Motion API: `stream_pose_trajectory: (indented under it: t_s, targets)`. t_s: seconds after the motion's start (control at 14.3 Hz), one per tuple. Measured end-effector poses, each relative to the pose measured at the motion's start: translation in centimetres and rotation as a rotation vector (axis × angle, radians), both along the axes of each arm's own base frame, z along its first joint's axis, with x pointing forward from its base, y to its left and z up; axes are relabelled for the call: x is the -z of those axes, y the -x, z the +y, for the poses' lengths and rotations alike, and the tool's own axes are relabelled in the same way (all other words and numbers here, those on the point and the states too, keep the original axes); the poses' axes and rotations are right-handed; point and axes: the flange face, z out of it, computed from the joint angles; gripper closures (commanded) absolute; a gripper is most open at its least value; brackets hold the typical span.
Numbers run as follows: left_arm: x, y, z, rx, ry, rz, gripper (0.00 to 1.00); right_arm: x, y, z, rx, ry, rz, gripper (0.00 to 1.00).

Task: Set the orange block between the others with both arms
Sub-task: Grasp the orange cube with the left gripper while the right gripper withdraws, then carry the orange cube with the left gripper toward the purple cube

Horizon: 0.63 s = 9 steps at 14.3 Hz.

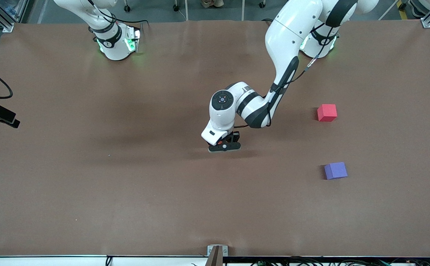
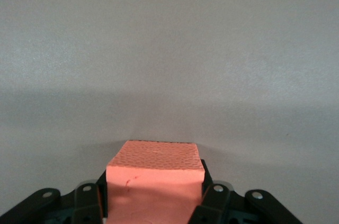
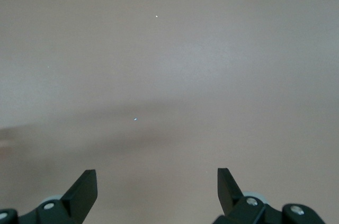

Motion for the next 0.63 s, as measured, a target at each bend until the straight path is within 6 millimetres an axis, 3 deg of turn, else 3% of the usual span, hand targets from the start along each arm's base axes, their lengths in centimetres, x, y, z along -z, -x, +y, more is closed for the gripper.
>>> stream_pose_trajectory:
  t_s: [0.21, 0.49, 0.63]
  targets:
    - [-2.4, -1.9, 1.3, -0.035, 0.000, -0.016, 0.79, -0.6, 0.6, 0.2, -0.004, -0.002, -0.008, 0.00]
    - [-9.0, -5.8, 7.2, -0.116, -0.057, 0.016, 0.79, -1.3, 0.9, 0.2, -0.005, -0.002, -0.018, 0.00]
    - [-11.5, -7.2, 10.5, -0.130, -0.079, 0.033, 0.78, -1.6, 0.9, 0.2, -0.004, -0.001, -0.023, 0.00]
